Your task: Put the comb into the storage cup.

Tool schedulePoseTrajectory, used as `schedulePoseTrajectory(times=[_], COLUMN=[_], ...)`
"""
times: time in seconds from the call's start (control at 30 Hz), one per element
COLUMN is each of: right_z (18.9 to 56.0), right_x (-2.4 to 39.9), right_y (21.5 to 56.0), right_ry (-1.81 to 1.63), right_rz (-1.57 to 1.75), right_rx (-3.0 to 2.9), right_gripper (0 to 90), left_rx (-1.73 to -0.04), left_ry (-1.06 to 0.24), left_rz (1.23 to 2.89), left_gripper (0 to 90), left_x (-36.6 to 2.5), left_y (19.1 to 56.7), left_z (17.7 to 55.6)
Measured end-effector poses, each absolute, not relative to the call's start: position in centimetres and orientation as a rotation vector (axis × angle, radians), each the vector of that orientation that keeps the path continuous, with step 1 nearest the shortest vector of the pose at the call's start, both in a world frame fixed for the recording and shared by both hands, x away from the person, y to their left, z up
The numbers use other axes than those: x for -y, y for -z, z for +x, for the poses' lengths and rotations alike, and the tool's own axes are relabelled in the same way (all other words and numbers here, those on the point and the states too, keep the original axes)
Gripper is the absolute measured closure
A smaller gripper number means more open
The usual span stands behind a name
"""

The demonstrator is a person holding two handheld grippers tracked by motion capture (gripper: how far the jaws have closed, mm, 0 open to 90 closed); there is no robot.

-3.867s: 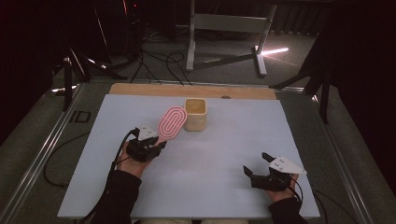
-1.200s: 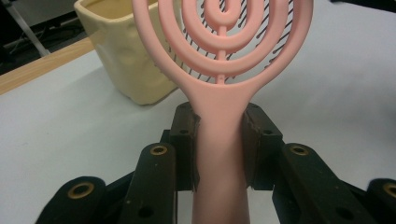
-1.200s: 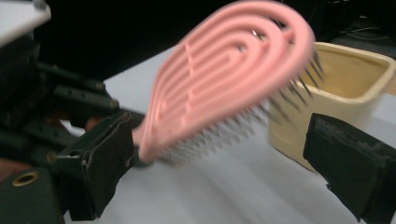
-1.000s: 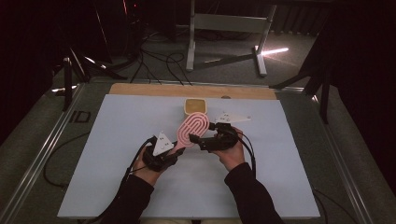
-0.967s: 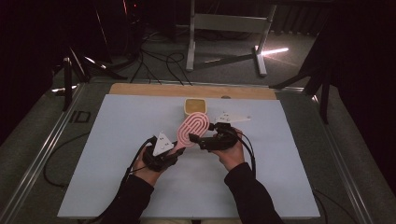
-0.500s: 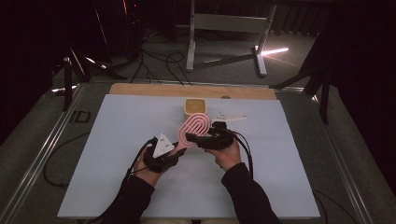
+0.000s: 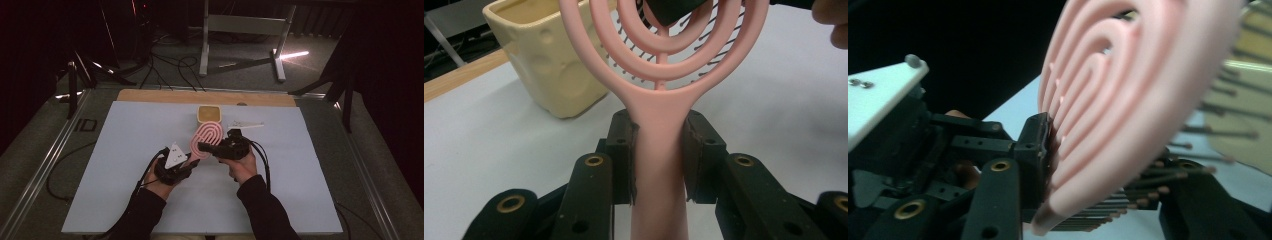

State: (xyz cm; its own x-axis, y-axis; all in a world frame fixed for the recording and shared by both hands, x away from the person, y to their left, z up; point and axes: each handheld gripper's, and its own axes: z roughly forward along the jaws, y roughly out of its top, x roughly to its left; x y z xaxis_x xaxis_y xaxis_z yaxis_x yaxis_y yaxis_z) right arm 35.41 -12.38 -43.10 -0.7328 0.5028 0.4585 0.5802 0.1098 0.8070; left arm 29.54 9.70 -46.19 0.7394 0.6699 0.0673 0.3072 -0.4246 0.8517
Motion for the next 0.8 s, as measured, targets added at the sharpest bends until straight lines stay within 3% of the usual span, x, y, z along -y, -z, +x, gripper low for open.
schedulePoseTrajectory(times=[0.47, 0.57, 0.63, 0.73, 0.8], right_z=[35.22, 35.18, 35.2, 35.27, 35.35], right_x=[11.88, 11.87, 11.94, 12.07, 12.18], right_y=[42.76, 42.69, 42.66, 42.65, 42.65], right_ry=[1.733, 1.743, 1.751, 1.763, 1.769], right_rz=[-1.114, -1.123, -1.13, -1.146, -1.154], right_rx=[2.233, 2.239, 2.236, 2.234, 2.233], right_gripper=[63.8, 63.8, 63.8, 63.8, 63.8], left_rx=[-0.739, -0.744, -0.761, -0.779, -0.779], left_ry=[-0.474, -0.487, -0.485, -0.457, -0.43], left_rz=[2.014, 2.008, 1.997, 1.984, 1.965], left_gripper=[68.7, 64.7, 58.9, 42.9, 39.8], left_x=[-10.04, -9.94, -10.02, -10.29, -10.51], left_y=[46.15, 46.16, 46.13, 46.05, 46.03], left_z=[29.67, 29.62, 29.71, 29.89, 29.95])
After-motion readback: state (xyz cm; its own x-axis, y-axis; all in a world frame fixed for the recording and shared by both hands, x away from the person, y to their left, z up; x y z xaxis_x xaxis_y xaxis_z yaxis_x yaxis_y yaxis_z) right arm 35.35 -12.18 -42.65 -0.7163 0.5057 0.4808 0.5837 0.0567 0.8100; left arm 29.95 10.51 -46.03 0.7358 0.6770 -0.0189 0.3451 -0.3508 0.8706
